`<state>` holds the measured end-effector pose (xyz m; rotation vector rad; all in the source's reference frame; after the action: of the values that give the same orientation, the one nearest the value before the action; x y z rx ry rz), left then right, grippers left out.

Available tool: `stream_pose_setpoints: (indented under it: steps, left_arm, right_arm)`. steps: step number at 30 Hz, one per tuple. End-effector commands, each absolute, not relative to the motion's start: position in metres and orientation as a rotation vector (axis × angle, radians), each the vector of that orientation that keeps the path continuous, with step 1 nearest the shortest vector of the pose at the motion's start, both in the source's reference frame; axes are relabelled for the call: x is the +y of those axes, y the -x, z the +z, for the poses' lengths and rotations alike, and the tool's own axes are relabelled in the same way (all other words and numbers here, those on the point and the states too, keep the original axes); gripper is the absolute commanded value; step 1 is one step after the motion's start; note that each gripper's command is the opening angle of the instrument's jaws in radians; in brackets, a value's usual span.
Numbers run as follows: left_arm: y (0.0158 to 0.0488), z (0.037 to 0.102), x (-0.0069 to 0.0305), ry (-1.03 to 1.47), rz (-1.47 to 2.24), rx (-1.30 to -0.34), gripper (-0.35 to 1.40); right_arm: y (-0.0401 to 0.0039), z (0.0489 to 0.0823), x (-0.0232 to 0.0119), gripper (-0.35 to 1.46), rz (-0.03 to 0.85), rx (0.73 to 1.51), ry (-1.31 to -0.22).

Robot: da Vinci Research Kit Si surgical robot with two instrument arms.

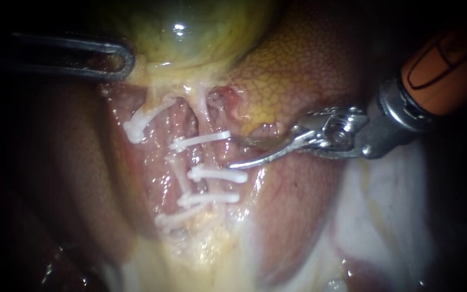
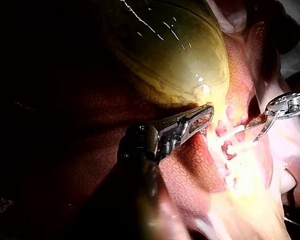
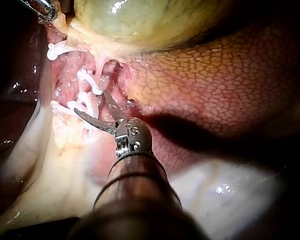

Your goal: Go to the cutting position right tube

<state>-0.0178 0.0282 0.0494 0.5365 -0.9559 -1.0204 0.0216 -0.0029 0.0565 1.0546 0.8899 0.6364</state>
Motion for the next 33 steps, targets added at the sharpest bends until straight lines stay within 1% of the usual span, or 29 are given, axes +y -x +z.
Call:
stream_pose_setpoints:
  steps: [1, 6, 10, 15, 20, 24, 28, 30, 33]
  left_arm:
    - [0.0178, 0.0494, 0.0282, -0.536, -1.02, -0.956, -0.35]
    - [0.0178, 0.0494, 0.0282, -0.536, -1.02, -0.956, -0.35]
    - [0.0178, 0.0494, 0.0282, -0.536, -1.02, -0.956, -0.35]
    - [0.0178, 0.0493, 0.0282, -0.536, -1.021, -0.956, -0.35]
    - [0.0178, 0.0493, 0.0282, -0.536, -1.021, -0.956, -0.35]
    - [0.0178, 0.0493, 0.0282, -0.536, -1.021, -0.956, -0.35]
    - [0.0178, 0.0493, 0.0282, -0.536, -1.021, -0.956, -0.35]
    - [0.0178, 0.0493, 0.0282, -0.536, -1.021, -0.956, -0.35]
    - [0.0178, 0.0493, 0.0282, -0.536, -1.021, -0.956, -0.35]
  right_arm:
    - [-0.0221, 0.0567, -0.003, 1.13, 0.626, 0.896, -1.058]
    - [-0.0235, 0.0578, -0.0041, 1.13, 0.602, 0.901, -1.071]
    - [-0.0245, 0.0589, -0.0049, 1.15, 0.583, 0.927, -1.08]
    - [-0.0254, 0.0595, -0.0046, 1.15, 0.573, 0.999, -1.119]
    - [-0.0264, 0.0601, -0.0039, 1.15, 0.507, 1.134, -1.101]
    - [-0.027, 0.0606, -0.0034, 1.11, 0.46, 1.217, -1.091]
    - [-0.0272, 0.0609, -0.0031, 1.03, 0.418, 1.265, -1.097]
    - [-0.0272, 0.0609, -0.0031, 0.96, 0.379, 1.289, -1.084]
    - [-0.0275, 0.0609, -0.003, 0.91, 0.322, 1.316, -1.059]
